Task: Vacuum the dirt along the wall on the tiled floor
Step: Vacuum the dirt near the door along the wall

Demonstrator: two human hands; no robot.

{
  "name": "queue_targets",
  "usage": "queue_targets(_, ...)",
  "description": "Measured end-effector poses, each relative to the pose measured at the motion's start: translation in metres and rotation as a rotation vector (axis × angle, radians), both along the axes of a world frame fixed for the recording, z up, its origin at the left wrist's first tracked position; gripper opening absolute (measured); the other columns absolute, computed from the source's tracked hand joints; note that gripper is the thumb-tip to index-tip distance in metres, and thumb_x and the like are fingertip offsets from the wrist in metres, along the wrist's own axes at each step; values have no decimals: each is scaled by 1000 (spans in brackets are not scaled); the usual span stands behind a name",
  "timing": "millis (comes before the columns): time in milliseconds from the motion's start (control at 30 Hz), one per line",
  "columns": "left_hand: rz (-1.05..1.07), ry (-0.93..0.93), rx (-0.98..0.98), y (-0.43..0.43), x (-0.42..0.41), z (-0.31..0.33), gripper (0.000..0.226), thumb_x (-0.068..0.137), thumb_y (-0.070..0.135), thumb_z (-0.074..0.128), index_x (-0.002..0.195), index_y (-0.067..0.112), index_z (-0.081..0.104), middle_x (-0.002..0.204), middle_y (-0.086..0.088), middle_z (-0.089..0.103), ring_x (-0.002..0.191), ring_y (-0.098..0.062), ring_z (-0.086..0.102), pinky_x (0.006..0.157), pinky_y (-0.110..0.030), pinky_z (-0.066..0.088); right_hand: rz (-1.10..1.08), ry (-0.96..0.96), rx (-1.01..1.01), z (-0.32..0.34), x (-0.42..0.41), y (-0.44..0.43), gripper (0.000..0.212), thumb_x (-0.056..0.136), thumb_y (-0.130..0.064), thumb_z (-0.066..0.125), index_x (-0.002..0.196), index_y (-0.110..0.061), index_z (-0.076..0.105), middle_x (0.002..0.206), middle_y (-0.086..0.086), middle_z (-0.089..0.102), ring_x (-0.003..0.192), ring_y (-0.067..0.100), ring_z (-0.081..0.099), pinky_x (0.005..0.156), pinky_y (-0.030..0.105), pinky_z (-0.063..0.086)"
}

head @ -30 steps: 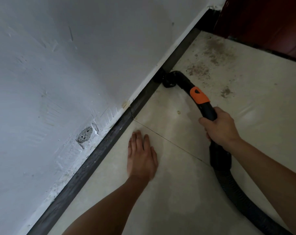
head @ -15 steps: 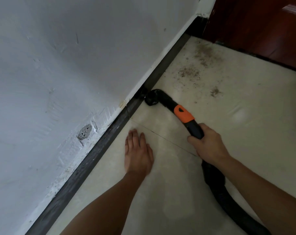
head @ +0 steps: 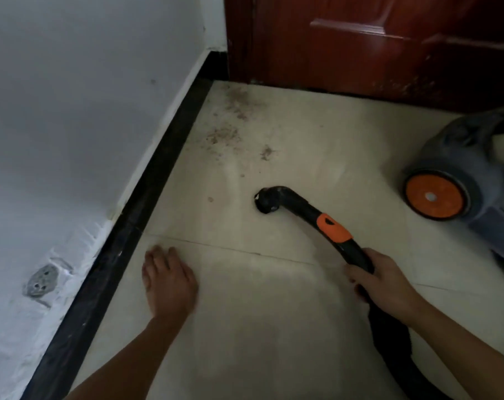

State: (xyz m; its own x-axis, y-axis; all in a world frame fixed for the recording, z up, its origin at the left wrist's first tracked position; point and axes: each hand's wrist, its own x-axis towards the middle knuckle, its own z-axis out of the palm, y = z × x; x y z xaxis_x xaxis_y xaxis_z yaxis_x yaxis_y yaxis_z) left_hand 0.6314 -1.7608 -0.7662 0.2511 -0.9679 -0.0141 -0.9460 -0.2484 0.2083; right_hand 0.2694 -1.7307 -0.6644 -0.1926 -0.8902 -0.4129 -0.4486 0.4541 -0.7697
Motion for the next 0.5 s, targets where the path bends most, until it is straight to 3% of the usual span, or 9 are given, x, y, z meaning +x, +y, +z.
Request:
queue_targets(133,-184,33,-33,-16,-10,2,52,85,20,32,122,-5,58,131,-31,53,123,-50,47,102,-61,39,-144,173,-114,-14,-9,-48,13,91,-19,66,94,-8,59,65,11,63,48,24,58,52,32,48)
queue_targets(300,-112,112,-88,-78,-39,8,51,86,20,35,127,-5,54,138,-31,46,130,-48,39,108,-56,32,-95,176,-133,-11,10,-112,19,90,-24,65,99,-10,55,75,13,65,54,27,62,57,33,51)
queue_targets(500,70,98,-95,-108,-49,-9,52,95,27,29,138,0,44,148,-29,34,138,-42,28,115,-50,20,20,314,-138,-22,11,-101,21,89,-26,66,101,-13,55,73,12,63,64,30,63,60,37,52)
